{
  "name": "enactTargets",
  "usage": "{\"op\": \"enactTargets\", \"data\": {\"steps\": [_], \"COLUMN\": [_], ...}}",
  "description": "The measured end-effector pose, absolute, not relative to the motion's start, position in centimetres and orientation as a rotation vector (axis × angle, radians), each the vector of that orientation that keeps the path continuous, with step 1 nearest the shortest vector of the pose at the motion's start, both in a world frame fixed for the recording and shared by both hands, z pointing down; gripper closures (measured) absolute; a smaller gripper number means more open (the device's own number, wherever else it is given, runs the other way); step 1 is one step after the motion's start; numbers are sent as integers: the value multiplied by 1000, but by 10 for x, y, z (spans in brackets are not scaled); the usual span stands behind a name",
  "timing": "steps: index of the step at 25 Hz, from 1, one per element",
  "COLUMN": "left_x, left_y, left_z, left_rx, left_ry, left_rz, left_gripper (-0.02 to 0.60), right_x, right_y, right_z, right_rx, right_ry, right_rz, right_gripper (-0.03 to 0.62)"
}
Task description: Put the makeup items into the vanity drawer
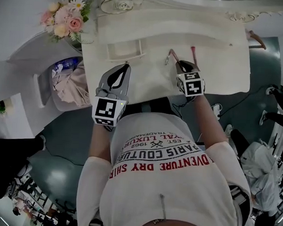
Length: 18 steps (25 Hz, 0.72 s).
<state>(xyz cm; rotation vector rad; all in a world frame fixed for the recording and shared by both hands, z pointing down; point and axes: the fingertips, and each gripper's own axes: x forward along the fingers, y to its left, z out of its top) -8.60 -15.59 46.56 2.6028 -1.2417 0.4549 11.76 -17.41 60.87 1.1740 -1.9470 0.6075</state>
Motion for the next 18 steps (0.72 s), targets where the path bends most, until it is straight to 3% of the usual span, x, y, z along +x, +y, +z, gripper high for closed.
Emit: {"op": "enactTargets", "data": {"steps": [10,18], "left_x": [-131,-185], "left_y": [-155,-135], "left_z": [436,426], "left_rx": [2565,2433], "left_ry": [-1423,-1646], "left_rz": [364,326], "left_gripper": [571,571], "right_x": [32,-56], "right_y": [-208,-200], "right_z": [528,529], "right_rx": [1012,635], "right_ry": [-2243,-2338], "right_rz": [415,206], "right_gripper": [545,545]}}
